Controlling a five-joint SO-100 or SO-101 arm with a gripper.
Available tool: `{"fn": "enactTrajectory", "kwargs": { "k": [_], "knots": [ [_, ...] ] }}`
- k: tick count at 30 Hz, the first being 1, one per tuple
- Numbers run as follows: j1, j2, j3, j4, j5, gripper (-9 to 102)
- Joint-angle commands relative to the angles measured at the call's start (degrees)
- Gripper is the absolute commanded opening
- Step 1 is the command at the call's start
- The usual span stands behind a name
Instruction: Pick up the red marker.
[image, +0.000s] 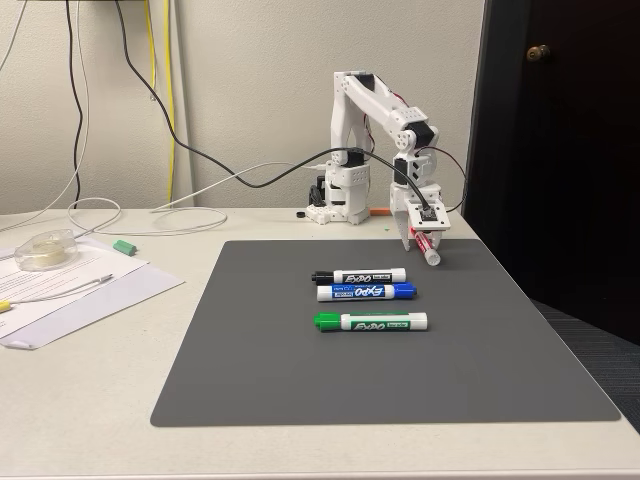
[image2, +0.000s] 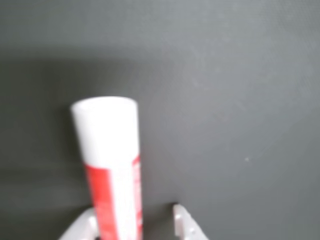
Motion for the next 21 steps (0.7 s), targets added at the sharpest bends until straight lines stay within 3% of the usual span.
{"fn": "enactTrajectory", "kwargs": {
  "k": [1, 21],
  "knots": [
    [0.62, 0.53, 0.09, -1.41, -0.18, 17],
    [0.53, 0.7, 0.09, -1.76, 0.44, 7]
  ]
}}
